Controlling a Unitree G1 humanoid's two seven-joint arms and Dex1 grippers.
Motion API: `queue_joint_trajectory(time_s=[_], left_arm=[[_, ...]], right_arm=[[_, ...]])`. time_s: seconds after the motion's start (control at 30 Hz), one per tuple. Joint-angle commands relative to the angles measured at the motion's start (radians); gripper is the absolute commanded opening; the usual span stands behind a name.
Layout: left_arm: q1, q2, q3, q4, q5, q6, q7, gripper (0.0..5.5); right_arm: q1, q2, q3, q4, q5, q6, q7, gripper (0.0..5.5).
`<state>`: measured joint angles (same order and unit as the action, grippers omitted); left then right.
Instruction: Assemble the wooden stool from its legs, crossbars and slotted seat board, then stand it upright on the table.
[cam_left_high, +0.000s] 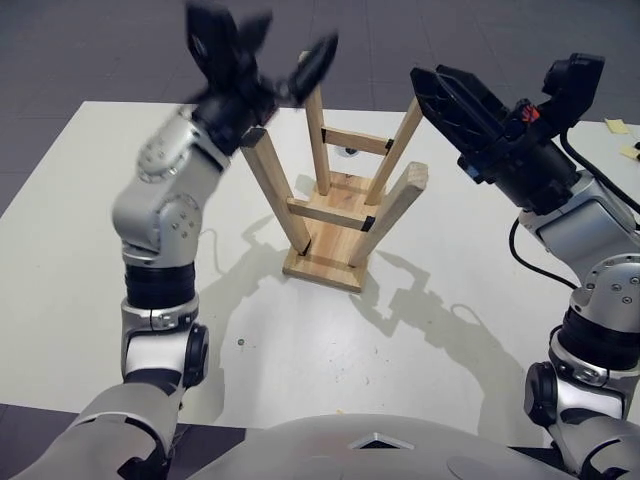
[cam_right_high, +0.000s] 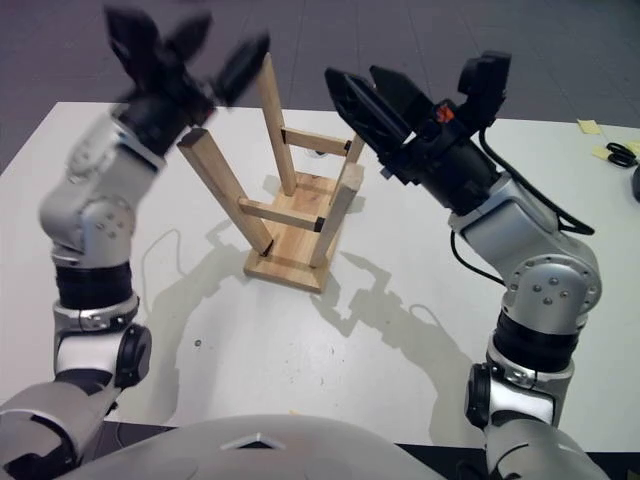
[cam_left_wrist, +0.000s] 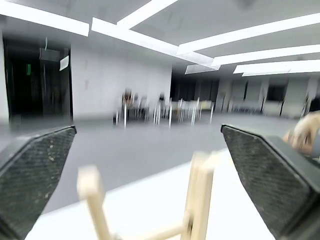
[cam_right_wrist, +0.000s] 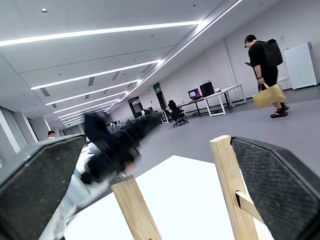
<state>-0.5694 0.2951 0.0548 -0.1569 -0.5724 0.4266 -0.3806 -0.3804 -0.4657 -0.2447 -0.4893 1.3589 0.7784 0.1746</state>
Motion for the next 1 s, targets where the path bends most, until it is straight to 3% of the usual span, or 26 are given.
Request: queue_joint_trajectory(time_s=[0.03, 0.5, 0.83, 0.93, 1.0], left_arm=[[0.285, -0.027, -0.123, -0.076, 0.04, 0.074, 0.009, 5.4], [0.229, -0.062, -0.109, -0.167, 0.023, 0.078, 0.115, 5.4], [-0.117, -0.054, 0.113, -0.303, -0.217, 0.166, 0.24, 5.4], [-0.11, -0.025, 0.138, -0.291, -0.218, 0.178, 0.243, 5.4], [0.005, -0.015, 0.091, -0.267, -0.172, 0.191, 0.225, 5.4]], right_arm=[[0.069, -0.006, 0.055, -0.048, -0.029, 0.024, -0.025, 5.39], [0.051, 0.003, 0.069, -0.04, -0.071, -0.022, -0.017, 5.39], [-0.139, 0.011, 0.002, -0.07, 0.168, -0.097, -0.139, 5.39], [-0.081, 0.017, 0.034, -0.084, 0.202, -0.085, -0.148, 5.39], [0.046, 0.03, 0.118, -0.064, 0.155, -0.041, -0.14, 5.39]])
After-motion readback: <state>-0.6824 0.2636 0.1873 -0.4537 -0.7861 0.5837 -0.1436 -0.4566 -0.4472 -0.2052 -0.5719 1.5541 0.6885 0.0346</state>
